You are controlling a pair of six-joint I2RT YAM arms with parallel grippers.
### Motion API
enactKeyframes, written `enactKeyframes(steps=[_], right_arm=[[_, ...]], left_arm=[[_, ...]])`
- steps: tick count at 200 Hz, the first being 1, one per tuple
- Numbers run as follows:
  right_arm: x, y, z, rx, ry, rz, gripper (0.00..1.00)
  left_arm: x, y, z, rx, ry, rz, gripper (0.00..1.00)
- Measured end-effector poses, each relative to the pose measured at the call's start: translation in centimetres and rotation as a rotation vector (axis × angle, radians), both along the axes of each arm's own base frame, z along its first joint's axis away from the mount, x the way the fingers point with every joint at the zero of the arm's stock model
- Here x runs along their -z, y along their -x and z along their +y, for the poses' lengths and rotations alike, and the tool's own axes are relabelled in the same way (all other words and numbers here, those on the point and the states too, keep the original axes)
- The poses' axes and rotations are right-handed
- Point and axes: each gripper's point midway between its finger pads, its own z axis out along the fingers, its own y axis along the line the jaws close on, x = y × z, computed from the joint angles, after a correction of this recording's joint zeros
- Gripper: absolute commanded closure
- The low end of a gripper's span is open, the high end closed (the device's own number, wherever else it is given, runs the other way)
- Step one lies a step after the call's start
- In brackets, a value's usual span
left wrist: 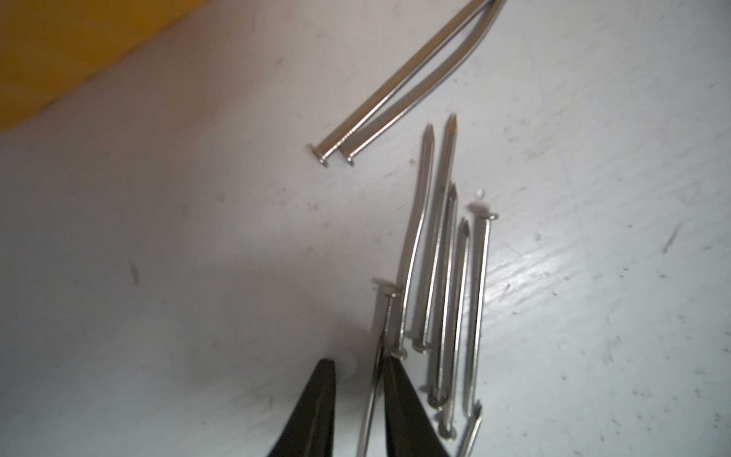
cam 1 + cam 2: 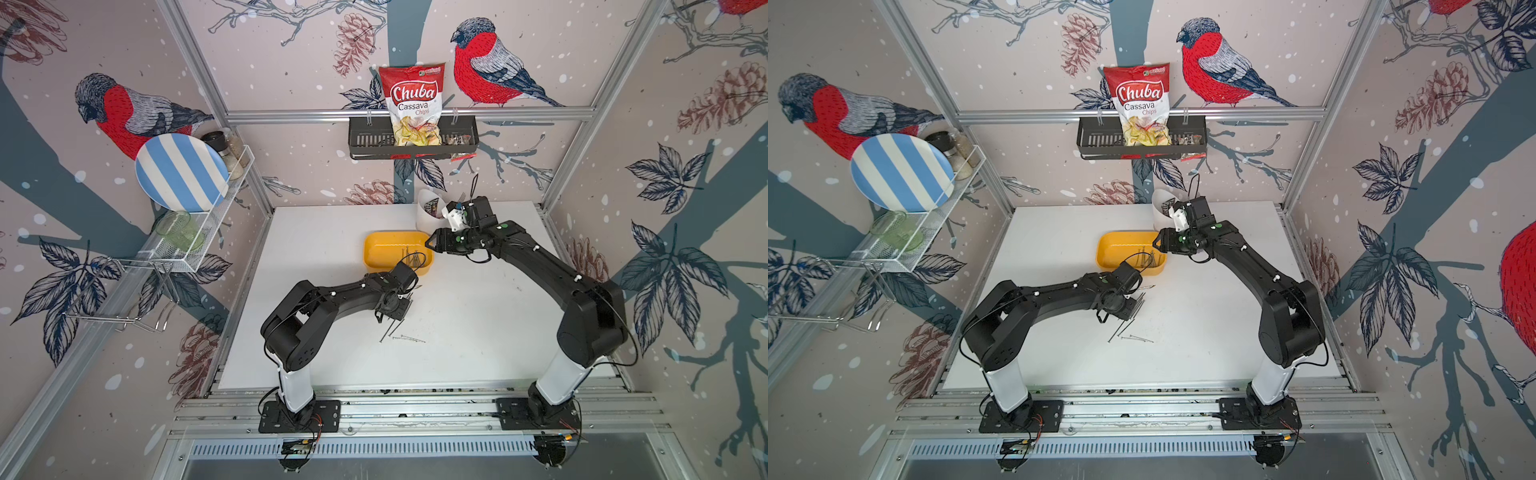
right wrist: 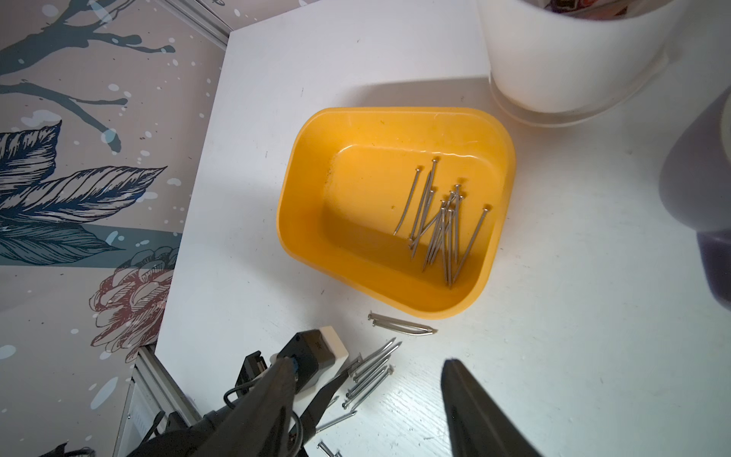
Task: Put the nails on the desktop into the storage box
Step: Pick up the nail from the center of the board.
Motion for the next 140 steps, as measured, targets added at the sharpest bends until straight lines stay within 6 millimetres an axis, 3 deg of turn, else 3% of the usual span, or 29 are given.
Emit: enactKeyframes(steps=[80,140], right_arm=[[0.0,0.0,0.0,0.001,0.001,0.000,0.37],[0.1,0.0,0.0,0.000,0.001,0.002,0.37]], left_arm=[[0.6,-0.7,-1.4,0.073,-0.050,-0.105,1.00],[0.5,-1.5,-1.5,0.067,-0.041,-0.158,1.00]])
